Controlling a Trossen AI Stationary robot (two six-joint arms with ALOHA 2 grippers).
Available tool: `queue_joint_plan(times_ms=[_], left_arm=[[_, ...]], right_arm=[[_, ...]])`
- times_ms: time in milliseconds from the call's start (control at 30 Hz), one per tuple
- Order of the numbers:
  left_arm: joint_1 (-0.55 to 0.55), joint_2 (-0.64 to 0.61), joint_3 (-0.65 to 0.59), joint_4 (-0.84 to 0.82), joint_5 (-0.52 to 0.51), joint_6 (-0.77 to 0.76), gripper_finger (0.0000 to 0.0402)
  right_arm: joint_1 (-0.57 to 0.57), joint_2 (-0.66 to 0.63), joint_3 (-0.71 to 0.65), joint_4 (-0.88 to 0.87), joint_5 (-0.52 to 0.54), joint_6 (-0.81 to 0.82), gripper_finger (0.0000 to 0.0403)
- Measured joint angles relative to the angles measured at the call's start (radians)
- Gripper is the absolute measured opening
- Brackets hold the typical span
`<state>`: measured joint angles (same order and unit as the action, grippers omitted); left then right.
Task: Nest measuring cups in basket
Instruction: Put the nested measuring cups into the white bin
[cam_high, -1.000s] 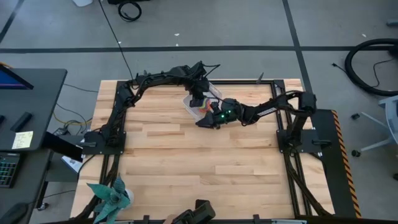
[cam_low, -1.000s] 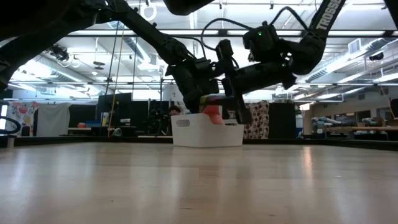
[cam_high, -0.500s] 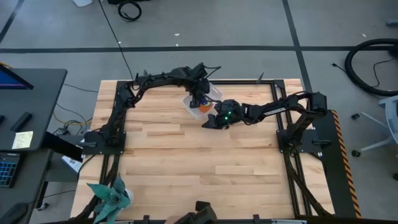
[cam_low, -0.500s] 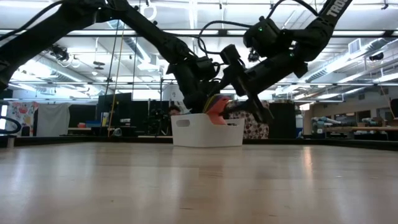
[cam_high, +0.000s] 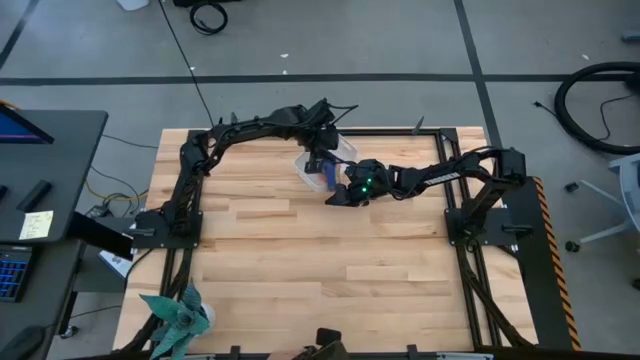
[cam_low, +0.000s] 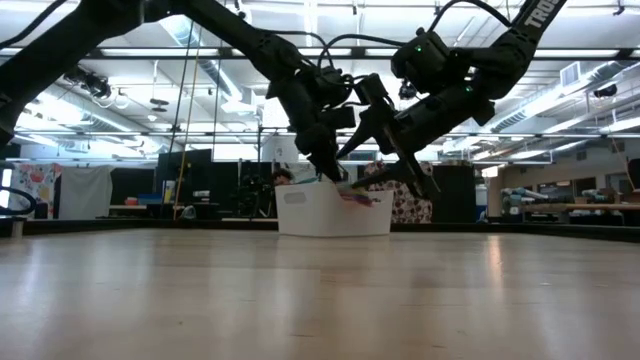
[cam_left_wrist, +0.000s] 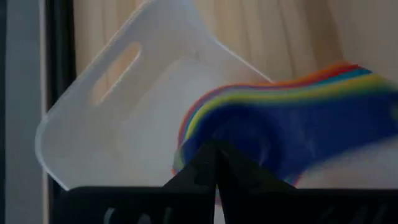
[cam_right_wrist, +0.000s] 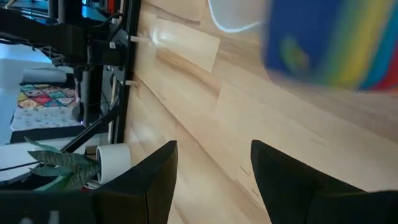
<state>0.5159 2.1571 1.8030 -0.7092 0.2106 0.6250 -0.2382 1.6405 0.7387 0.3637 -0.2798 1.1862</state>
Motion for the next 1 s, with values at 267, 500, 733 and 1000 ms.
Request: queue_joint_plan(times_ms=[267, 500, 733, 1000], left_arm=[[-0.02, -0.005, 0.005, -0.004, 0.008, -0.008, 0.0009], [-0.023, -0.01, 0.029, -0.041, -0.14, -0.008, 0.0009], [0.008, -0.014, 0.258, -0.274, -0.135, -0.053, 0.0009], [0.084, -0.016, 0.53, -0.525, 0.189, -0.202, 0.0008]], right_arm=[[-0.002, 0.0, 0.0, 0.003, -0.003, -0.016, 0.0209], [-0.009, -0.033, 0.0, 0.005, -0.018, -0.042, 0.0209], [-0.061, -0.191, 0.0, -0.056, -0.004, -0.16, 0.0209], [-0.118, -0.421, 0.0, -0.25, 0.032, -0.295, 0.0209]])
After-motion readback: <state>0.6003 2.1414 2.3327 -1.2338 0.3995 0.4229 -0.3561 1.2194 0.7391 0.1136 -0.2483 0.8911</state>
